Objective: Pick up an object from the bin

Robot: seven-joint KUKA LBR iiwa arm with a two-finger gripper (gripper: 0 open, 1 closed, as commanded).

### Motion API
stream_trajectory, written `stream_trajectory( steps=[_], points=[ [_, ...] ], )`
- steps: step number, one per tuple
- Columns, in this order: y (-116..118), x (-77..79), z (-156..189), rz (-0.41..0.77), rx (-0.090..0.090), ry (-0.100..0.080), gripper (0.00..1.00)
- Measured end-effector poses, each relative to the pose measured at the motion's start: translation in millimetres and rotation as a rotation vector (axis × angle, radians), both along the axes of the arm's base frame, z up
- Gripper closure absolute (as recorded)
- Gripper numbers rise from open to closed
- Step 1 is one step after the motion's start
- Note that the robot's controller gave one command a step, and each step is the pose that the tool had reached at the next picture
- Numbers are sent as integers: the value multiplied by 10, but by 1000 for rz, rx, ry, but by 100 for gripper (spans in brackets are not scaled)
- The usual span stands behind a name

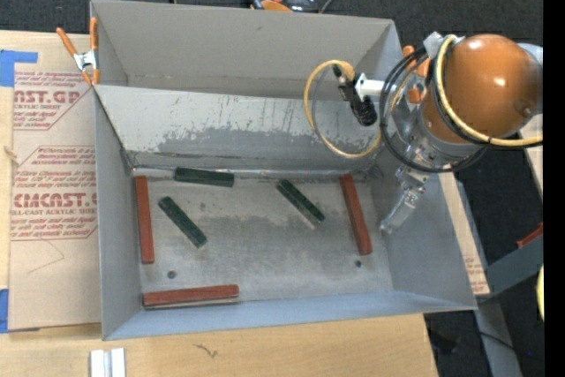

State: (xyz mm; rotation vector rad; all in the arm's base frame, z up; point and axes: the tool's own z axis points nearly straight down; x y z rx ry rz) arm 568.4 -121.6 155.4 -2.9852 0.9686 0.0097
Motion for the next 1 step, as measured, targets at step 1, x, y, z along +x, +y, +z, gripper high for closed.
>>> stream_trajectory(
  steps=[1],
  points=[
    [381,92,276,404,1,-6,0]
  ],
)
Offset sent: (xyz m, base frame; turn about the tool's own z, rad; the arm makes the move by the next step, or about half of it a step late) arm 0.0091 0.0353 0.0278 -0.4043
